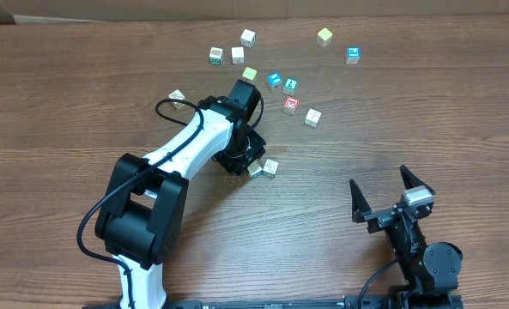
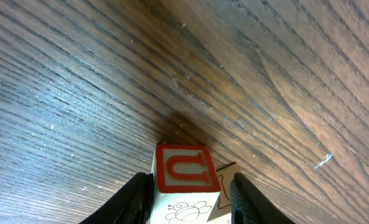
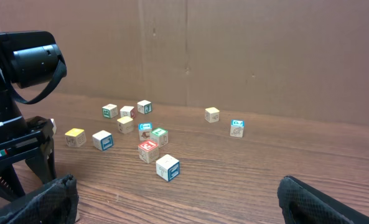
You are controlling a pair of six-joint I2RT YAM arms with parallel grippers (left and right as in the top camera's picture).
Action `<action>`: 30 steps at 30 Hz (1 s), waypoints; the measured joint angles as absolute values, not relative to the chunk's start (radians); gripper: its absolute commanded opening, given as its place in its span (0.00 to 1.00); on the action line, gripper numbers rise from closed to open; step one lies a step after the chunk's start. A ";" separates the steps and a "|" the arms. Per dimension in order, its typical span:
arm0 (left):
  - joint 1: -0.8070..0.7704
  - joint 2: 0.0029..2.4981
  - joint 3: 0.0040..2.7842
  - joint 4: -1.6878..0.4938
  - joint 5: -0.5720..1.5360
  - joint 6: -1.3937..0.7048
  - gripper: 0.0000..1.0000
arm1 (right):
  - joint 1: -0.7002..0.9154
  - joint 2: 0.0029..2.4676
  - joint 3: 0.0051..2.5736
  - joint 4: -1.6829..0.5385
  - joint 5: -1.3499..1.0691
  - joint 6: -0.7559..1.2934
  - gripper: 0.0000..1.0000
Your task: Form a circle
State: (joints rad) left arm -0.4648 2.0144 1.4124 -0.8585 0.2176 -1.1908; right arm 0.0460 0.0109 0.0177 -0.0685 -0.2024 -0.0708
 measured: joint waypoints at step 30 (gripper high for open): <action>-0.422 2.014 1.437 -0.853 0.223 -1.159 0.57 | 0.046 0.011 0.018 -0.068 -0.203 -0.071 1.00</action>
State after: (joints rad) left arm -0.4221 2.0136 1.4368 -0.8528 0.2226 -1.1591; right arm 0.0456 0.0109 0.0177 -0.0685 -0.2028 -0.0711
